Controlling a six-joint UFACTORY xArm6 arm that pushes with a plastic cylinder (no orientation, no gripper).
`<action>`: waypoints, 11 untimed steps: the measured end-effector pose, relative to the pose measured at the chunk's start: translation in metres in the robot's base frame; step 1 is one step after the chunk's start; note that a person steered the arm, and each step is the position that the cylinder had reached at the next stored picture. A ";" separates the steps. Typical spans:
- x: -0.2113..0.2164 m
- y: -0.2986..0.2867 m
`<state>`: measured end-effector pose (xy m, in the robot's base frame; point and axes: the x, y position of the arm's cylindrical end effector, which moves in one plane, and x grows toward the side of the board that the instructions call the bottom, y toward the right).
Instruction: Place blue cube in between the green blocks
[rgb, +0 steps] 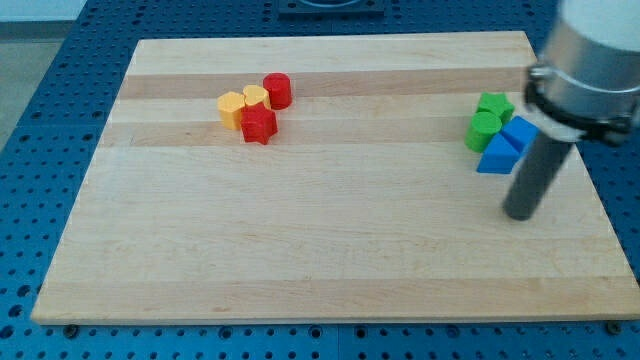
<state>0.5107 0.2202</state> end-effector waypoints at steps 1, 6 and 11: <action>-0.012 0.036; -0.092 0.014; -0.191 0.005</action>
